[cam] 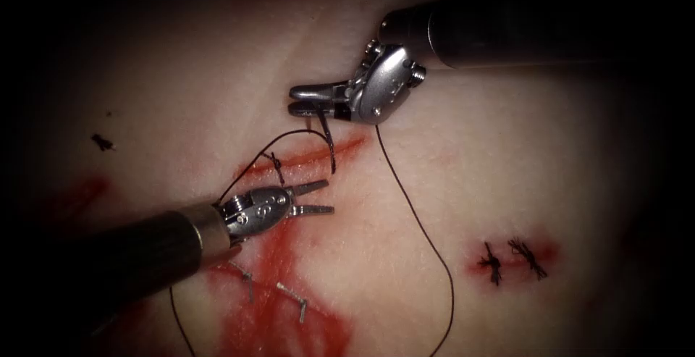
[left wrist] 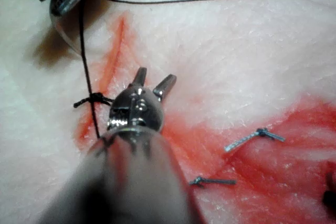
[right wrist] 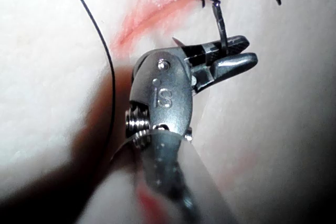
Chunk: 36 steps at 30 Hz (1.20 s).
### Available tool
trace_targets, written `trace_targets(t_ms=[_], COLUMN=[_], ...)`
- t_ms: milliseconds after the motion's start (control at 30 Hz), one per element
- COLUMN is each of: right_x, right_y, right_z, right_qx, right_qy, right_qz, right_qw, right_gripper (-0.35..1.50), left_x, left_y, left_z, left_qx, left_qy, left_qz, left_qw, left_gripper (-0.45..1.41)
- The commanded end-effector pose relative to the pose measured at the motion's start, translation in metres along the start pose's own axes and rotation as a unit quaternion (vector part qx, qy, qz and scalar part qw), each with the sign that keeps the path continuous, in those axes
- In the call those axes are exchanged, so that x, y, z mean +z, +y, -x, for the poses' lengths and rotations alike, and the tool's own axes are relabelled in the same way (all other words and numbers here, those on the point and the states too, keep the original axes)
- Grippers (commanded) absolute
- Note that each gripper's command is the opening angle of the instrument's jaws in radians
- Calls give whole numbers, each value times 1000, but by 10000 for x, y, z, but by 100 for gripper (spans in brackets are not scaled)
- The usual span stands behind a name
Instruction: Wound Closure
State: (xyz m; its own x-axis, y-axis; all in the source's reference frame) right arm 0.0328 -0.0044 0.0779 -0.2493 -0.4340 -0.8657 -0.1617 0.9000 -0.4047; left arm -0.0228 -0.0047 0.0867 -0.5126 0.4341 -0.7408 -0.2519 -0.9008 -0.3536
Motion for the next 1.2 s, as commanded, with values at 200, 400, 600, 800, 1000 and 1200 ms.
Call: trace_targets(t_ms=[200,400,600,800,1000,1200], right_x=[-3,-10,-7,-7,-5,-5], right_y=[-7,-7,-8,-17,-22,-39], right_z=[9,5,8,12,16,20], right_qx=[-3,-3,-4,-9,-12,-74], right_qy=[-7,-11,-15,-15,-18,-29], right_qz=[-1,-6,-4,-11,-12,-51], right_qw=[1000,1000,1000,1000,1000,996], right_gripper=[-35,-35,-35,-35,-35,-35], left_x=[4,-1,-2,-5,-5,-9], left_y=[-4,-7,-8,-9,-9,-10], left_z=[0,-2,-3,-4,-4,-5], left_qx=[0,-1,-5,-5,-5,-9], left_qy=[-1,-1,-2,-2,-2,-2], left_qz=[-3,-5,-7,-7,-8,-7], left_qw=[1000,1000,1000,1000,1000,1000], left_gripper=[36,39,37,39,39,39])
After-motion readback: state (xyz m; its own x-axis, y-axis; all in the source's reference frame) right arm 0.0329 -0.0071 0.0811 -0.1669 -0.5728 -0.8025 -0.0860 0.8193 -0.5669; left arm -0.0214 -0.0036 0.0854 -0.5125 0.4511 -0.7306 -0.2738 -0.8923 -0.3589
